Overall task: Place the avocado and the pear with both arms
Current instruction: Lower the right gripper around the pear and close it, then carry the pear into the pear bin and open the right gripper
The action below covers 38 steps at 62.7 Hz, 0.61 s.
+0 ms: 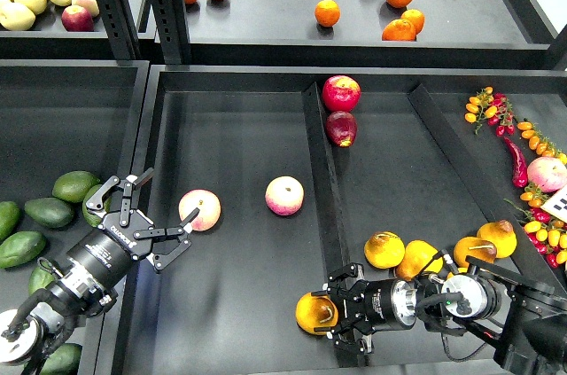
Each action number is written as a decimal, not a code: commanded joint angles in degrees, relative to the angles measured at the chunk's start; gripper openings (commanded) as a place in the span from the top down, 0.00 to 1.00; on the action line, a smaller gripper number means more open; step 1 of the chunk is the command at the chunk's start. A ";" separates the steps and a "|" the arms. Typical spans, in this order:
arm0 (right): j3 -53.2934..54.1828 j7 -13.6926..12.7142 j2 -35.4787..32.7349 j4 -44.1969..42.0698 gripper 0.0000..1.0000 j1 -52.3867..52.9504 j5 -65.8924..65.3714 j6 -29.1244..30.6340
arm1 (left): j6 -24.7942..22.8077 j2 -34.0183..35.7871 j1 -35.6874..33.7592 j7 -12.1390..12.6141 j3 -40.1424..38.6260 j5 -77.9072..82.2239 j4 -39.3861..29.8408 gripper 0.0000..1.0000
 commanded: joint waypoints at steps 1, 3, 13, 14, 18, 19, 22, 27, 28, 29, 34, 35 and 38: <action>0.46 0.00 0.31 0.06 0.76 0.01 0.16 -0.70 | 0.00 0.00 0.00 0.00 -0.01 -0.03 0.00 0.01; 0.46 0.00 0.40 0.06 0.80 0.01 0.16 -0.70 | 0.00 0.00 0.00 0.00 -0.01 0.06 -0.09 0.01; 0.54 0.00 0.40 0.24 0.85 0.18 0.25 -0.79 | 0.00 0.00 0.00 0.00 -0.01 -0.03 -0.09 0.01; 0.54 0.00 0.40 0.24 0.85 0.18 0.25 -0.79 | 0.00 0.00 0.00 0.00 -0.10 0.06 -0.09 0.01; 0.72 0.00 0.31 0.50 0.89 0.27 0.43 -0.70 | 0.00 0.00 0.00 0.00 -0.10 -0.03 -0.09 0.01; 0.98 0.00 0.31 0.50 0.90 0.18 0.51 -0.70 | 0.00 0.00 0.00 0.00 -0.10 0.06 -0.09 0.01; 1.60 0.00 0.31 0.59 0.91 0.09 0.51 -0.70 | 0.00 0.00 0.00 0.00 -0.10 0.06 -0.09 0.01; 3.18 0.00 0.49 0.85 0.92 -0.08 0.86 -0.70 | 0.00 0.00 0.00 0.00 -0.10 -0.03 -0.09 0.01; 3.36 0.00 0.49 0.85 0.92 -0.08 0.87 -0.70 | 0.00 0.00 0.00 0.00 -0.10 -0.03 -0.09 0.01; 3.71 0.00 0.58 0.94 0.92 -0.08 0.95 -0.70 | 0.00 0.00 0.00 0.00 -0.10 0.06 -0.09 0.01; 5.20 0.00 0.93 1.56 0.92 0.01 1.92 -0.79 | 0.00 0.00 0.00 0.00 -0.18 0.06 -0.09 0.01; 5.29 0.00 0.93 1.64 0.92 0.01 2.01 -0.79 | 0.00 0.00 0.00 0.00 -0.18 0.06 -0.09 0.01; 6.26 0.00 0.93 2.17 0.92 0.18 2.27 -0.79 | 0.00 0.00 0.00 0.00 -0.18 0.06 -0.09 0.01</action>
